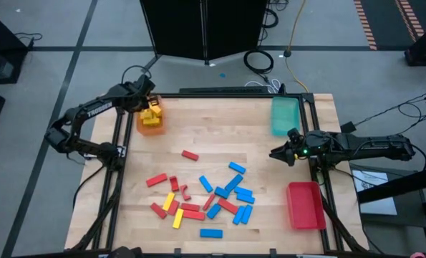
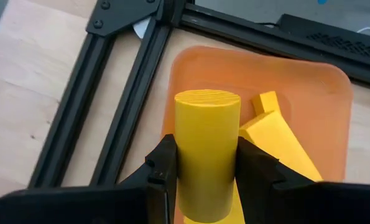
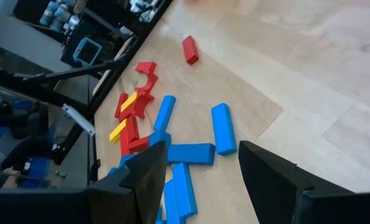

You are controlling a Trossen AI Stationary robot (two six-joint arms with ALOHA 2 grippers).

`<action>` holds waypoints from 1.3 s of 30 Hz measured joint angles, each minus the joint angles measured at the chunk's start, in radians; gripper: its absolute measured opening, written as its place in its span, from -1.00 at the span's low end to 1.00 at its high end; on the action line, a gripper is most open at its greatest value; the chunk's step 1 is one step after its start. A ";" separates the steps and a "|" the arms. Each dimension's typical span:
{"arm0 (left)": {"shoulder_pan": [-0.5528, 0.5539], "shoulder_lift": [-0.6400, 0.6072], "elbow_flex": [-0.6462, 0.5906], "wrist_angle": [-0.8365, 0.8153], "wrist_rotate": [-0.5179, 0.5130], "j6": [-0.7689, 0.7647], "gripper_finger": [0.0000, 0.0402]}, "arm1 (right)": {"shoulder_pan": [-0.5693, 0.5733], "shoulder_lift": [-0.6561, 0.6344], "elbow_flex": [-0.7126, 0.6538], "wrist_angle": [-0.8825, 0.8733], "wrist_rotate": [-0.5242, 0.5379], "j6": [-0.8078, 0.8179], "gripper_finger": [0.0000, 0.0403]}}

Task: Sort blocks
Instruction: Put the yellow block into the orange bin

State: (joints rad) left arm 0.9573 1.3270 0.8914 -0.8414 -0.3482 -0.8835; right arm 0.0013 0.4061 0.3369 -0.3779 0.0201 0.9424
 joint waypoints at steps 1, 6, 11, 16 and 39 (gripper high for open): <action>0.000 0.000 -0.007 0.008 0.006 0.000 -0.49 | 0.000 0.000 0.000 0.000 0.007 0.000 -0.04; -0.001 0.000 -0.058 0.048 0.018 -0.001 -0.49 | 0.000 0.000 0.000 0.000 0.009 0.000 -0.04; -0.002 0.000 -0.097 0.076 0.030 0.000 -0.39 | 0.000 0.000 0.000 0.001 0.009 0.008 -0.04; -0.004 0.000 -0.102 0.077 0.031 0.030 -0.36 | 0.000 0.000 0.000 0.001 0.009 0.015 -0.04; -0.056 -0.001 -0.088 0.094 0.206 0.156 0.44 | 0.000 0.000 0.000 0.002 0.009 0.014 -0.04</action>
State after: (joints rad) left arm 0.9011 1.3263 0.8039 -0.7471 -0.1427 -0.7275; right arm 0.0013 0.4061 0.3370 -0.3759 0.0292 0.9569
